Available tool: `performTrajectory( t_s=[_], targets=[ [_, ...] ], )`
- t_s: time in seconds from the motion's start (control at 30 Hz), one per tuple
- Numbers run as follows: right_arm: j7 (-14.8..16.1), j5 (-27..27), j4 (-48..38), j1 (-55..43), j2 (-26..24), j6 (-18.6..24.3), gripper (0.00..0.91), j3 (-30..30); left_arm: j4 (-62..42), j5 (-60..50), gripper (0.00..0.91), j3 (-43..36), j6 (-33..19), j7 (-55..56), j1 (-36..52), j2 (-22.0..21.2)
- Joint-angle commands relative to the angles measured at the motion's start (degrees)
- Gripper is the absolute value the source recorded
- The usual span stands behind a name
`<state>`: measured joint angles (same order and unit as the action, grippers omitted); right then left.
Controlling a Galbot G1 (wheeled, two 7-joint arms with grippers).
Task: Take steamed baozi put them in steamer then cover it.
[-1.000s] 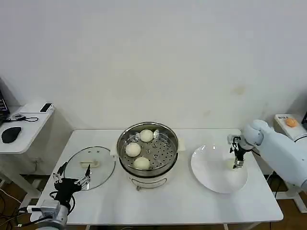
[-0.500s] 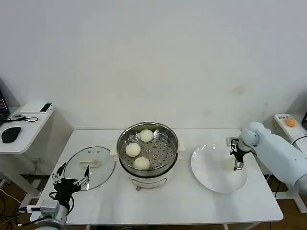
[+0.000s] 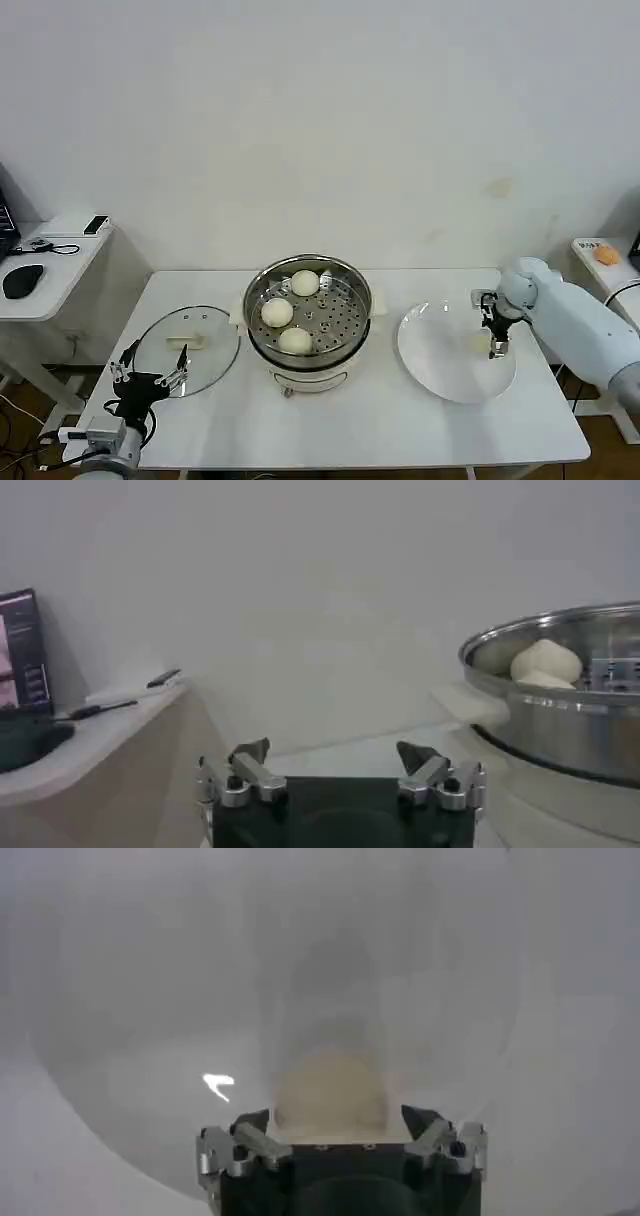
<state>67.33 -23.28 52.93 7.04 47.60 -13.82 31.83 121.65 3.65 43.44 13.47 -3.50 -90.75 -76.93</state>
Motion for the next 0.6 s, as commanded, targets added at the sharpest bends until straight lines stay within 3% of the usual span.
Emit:
performTrajectory(
  t_s=[0.03,0.43,0.6],
  targets=[
    [0.0,0.0,-0.7,-0.1,0.5,0.1,0.665,-0.1,-0.1,-0.1,0.907,0.0,0.0,0.0,-0.1,0.0],
    [0.0,1.3,1.1,-0.5,-1.1,-0.4,0.665,-0.4,-0.4,-0.1,0.907,-0.2,0.0,0.0,0.3,-0.1],
    [0.0,4.0,6.4,-3.0,-3.3,-1.1,0.665,0.4,-0.8,-0.2,0.907,-0.4,0.0,0.0,0.8,-0.1]
  ],
)
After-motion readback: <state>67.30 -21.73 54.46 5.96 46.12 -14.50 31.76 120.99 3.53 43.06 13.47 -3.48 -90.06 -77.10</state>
